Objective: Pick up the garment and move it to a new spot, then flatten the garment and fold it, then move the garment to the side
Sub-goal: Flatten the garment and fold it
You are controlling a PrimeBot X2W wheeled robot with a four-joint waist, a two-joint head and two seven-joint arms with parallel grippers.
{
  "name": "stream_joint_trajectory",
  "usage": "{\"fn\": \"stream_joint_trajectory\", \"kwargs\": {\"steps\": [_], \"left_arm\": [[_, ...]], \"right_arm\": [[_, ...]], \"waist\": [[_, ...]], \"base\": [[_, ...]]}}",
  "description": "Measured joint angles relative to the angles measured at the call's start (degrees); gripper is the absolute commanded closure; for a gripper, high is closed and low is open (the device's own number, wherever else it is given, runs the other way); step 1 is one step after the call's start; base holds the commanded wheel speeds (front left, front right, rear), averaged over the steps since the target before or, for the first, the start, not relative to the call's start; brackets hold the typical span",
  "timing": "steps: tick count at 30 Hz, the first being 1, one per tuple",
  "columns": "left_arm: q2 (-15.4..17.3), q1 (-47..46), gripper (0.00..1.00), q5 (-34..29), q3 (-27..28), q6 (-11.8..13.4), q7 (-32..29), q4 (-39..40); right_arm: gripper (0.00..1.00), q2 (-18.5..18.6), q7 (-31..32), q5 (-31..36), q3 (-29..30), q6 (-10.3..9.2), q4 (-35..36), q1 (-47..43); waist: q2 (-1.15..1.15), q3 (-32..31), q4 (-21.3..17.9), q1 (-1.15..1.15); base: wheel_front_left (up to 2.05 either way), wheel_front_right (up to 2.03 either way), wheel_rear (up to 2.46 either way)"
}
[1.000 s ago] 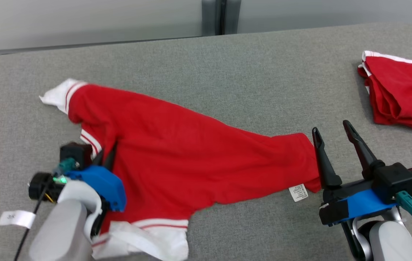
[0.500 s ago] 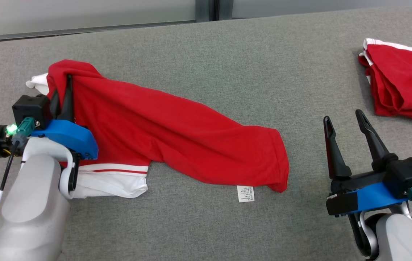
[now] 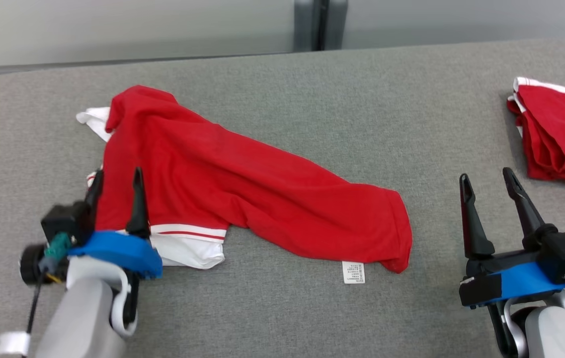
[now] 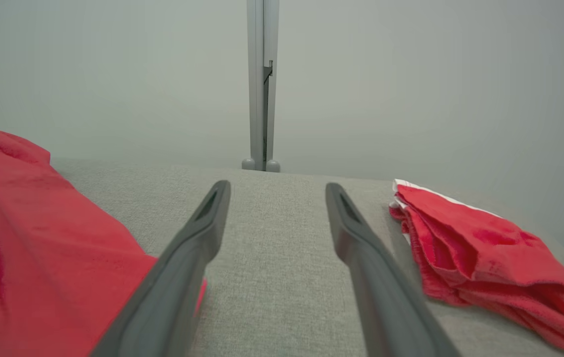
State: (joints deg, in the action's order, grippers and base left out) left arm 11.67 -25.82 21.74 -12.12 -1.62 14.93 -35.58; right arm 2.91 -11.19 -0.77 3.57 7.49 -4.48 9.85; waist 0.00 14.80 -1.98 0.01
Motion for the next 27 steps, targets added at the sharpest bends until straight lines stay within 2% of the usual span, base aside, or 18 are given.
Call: {"fn": "stream_joint_trajectory", "kwargs": {"steps": [4, 8, 17, 20, 21, 22, 23, 25, 27], "left_arm": [[-1.9, 5.8, 0.00, 1.3, 0.2, 0.6, -0.1, 2.4], [-3.6, 9.3, 0.00, 3.0, -0.3, 1.4, -4.2, 2.4], [-3.7, 10.8, 0.00, 4.1, 0.5, 6.2, -9.9, 1.8], [-3.4, 10.9, 0.00, 4.4, 0.6, 6.7, -10.4, 2.1], [-3.4, 11.2, 0.18, 4.5, 0.6, 6.7, -10.6, 2.3], [-3.4, 11.5, 0.46, 4.6, 0.5, 6.7, -10.6, 2.6], [-3.4, 11.9, 0.59, 4.6, 0.5, 6.7, -10.7, 2.8], [-3.4, 12.6, 0.97, 4.6, 0.3, 6.7, -10.7, 3.3], [-3.3, 13.6, 1.00, 4.6, 0.1, 6.7, -10.6, 3.9]], "right_arm": [[0.00, 0.0, -0.3, -0.8, -0.5, 0.00, -0.7, -1.0], [0.00, 0.0, -0.3, -1.4, -1.9, 0.00, -1.6, -1.4], [0.00, 0.0, -0.4, -1.8, -3.2, 0.00, -2.0, -1.6], [0.00, 0.0, -0.5, -1.8, -3.2, 0.00, -2.2, -1.6], [0.00, 0.0, -0.5, -1.8, -3.1, 0.00, -2.2, -1.6], [0.00, 0.0, -0.5, -1.8, -3.1, 0.00, -2.3, -1.6], [0.00, 0.0, -0.5, -1.8, -3.1, 0.00, -2.3, -1.6], [0.00, 0.0, -0.5, -1.8, -3.0, 0.00, -2.5, -1.6], [0.00, 0.0, -0.6, -1.8, -2.9, 0.00, -2.7, -1.8]], "waist": [[0.00, -2.0, 0.9, 0.00], [0.00, -3.4, 1.1, 0.00], [0.00, -3.6, 0.0, 0.00], [0.00, -3.4, -0.4, 0.00], [0.00, -3.4, -0.4, 0.00], [0.00, -3.4, -0.4, 0.00], [0.00, -3.5, -0.4, -0.01], [0.00, -3.6, -0.3, 0.00], [0.00, -3.8, 0.0, 0.00]], "base": [[0.00, 0.00, 0.00], [0.00, 0.00, 0.00], [0.00, 0.00, 0.00], [0.00, 0.00, 0.00], [0.00, 0.00, 0.00], [0.00, 0.00, 0.00], [0.00, 0.00, 0.00], [0.00, 0.00, 0.00], [0.00, 0.00, 0.00]]}}
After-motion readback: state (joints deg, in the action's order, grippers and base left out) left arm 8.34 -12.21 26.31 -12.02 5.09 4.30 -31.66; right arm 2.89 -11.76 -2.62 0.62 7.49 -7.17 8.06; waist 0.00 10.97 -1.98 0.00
